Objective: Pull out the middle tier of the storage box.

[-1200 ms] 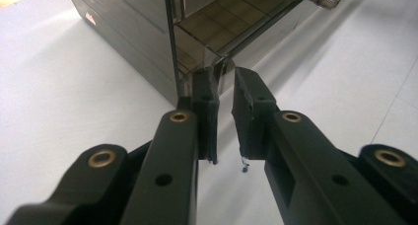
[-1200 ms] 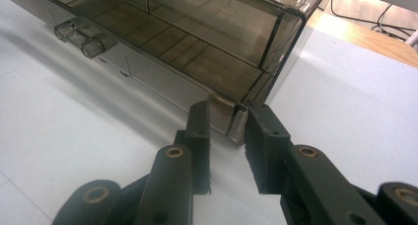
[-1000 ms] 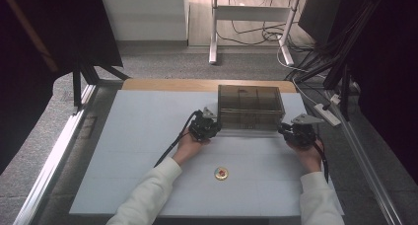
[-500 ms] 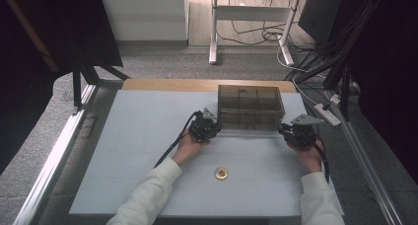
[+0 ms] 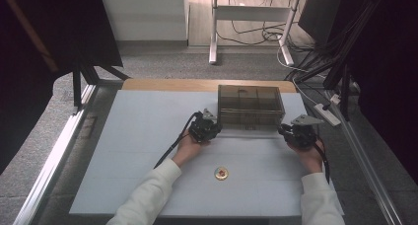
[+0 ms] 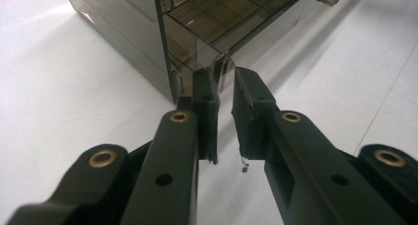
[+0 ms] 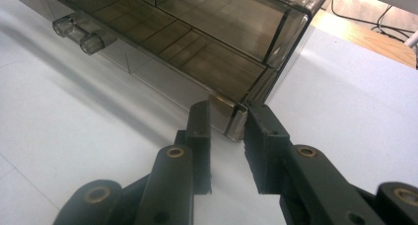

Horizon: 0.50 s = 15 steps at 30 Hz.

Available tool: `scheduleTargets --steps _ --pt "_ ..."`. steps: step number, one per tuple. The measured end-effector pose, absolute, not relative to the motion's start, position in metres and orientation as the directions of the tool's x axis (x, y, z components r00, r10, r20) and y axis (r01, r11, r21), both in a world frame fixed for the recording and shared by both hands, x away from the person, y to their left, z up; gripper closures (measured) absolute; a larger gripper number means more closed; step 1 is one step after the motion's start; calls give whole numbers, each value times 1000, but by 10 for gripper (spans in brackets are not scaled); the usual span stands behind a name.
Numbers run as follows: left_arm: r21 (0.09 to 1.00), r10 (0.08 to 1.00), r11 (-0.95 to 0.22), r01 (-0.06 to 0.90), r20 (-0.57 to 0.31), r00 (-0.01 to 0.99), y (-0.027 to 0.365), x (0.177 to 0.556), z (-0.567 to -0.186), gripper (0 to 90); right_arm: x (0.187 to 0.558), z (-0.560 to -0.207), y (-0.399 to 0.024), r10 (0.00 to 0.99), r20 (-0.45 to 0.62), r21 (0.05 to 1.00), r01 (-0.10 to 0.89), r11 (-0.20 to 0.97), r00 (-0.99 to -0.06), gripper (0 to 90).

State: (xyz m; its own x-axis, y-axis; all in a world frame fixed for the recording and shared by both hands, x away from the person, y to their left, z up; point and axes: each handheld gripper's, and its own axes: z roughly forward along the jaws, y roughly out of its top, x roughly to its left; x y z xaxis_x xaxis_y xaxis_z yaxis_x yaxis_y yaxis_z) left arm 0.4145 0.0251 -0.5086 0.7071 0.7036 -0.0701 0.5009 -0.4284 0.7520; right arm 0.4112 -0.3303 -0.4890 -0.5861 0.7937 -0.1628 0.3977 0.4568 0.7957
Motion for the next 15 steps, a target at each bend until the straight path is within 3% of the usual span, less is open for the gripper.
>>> scheduleTargets --steps 15 --pt "754 699 -426 500 -76 711 25 411 -509 792 408 -488 -331 787 -169 791 395 468 -593 731"
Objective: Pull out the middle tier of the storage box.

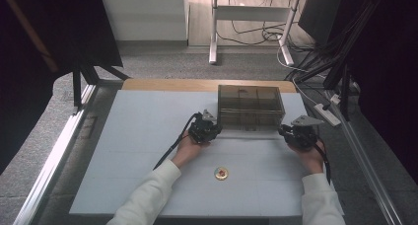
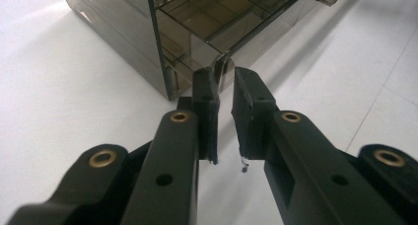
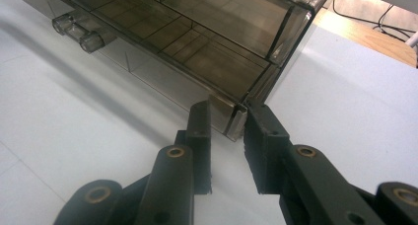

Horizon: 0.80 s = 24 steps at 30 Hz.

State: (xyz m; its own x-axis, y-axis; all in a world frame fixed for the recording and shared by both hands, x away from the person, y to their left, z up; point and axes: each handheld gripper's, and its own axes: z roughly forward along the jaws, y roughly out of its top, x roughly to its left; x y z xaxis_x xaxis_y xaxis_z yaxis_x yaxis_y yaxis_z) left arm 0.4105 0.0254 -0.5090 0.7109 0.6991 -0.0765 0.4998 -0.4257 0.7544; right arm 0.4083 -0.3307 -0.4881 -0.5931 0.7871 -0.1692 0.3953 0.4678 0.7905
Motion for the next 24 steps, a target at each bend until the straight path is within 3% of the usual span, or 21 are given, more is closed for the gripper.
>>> scheduleTargets --steps 24 --pt "756 694 -427 496 -79 716 26 405 -509 794 403 -487 -333 781 -169 785 397 475 -601 734"
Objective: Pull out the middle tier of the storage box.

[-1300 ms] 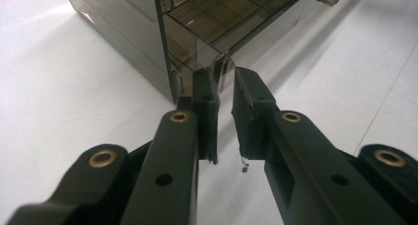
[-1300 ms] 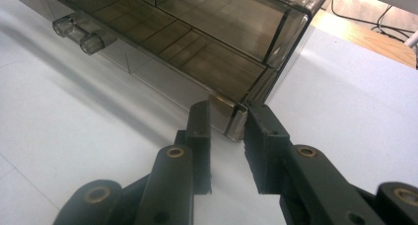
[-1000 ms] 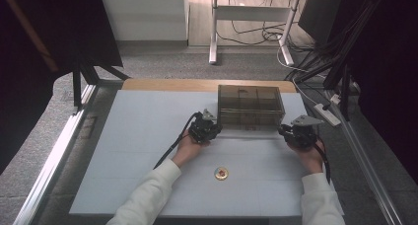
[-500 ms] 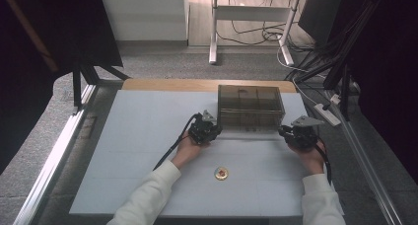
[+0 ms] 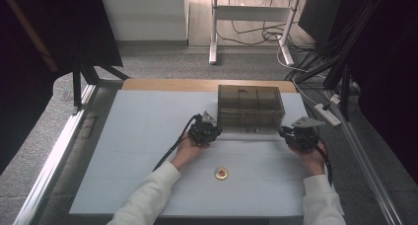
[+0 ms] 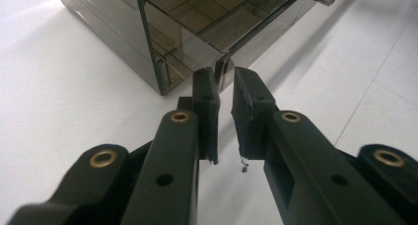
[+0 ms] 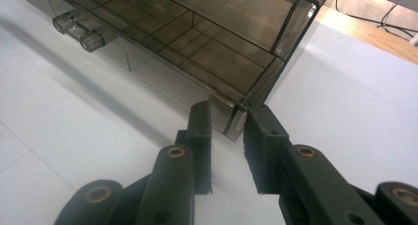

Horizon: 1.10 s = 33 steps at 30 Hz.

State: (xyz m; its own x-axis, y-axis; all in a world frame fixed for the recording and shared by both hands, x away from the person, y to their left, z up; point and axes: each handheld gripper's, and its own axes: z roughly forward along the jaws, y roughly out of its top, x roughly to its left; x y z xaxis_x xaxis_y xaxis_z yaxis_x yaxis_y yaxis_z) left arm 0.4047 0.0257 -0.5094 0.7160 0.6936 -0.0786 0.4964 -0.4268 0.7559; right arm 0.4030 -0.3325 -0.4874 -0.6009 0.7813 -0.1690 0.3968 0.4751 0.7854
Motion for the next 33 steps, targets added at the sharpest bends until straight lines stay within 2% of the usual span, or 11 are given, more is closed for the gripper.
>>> scheduleTargets --steps 33 --pt "751 688 -439 493 -72 722 26 401 -511 794 398 -487 -333 778 -171 780 400 482 -604 737"
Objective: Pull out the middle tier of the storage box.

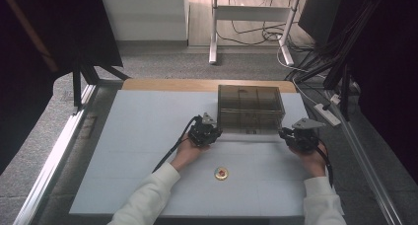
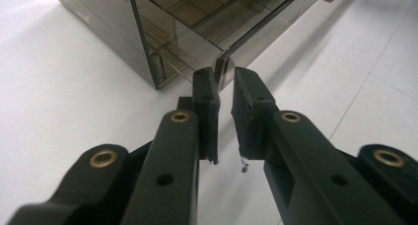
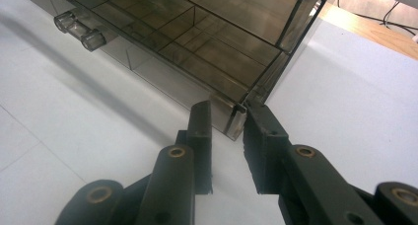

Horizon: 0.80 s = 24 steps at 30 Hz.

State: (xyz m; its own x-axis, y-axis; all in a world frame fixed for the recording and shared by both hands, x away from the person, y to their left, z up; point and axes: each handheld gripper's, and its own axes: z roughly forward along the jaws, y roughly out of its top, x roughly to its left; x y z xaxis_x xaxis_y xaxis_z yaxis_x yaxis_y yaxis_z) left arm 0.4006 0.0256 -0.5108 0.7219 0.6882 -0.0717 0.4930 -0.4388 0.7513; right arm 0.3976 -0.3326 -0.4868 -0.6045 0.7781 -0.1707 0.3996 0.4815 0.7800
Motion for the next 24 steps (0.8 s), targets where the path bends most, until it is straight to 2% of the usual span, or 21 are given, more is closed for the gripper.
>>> scheduleTargets --steps 24 --pt "755 686 -434 492 -77 724 25 394 -513 792 392 -487 -333 779 -164 776 408 481 -606 740"
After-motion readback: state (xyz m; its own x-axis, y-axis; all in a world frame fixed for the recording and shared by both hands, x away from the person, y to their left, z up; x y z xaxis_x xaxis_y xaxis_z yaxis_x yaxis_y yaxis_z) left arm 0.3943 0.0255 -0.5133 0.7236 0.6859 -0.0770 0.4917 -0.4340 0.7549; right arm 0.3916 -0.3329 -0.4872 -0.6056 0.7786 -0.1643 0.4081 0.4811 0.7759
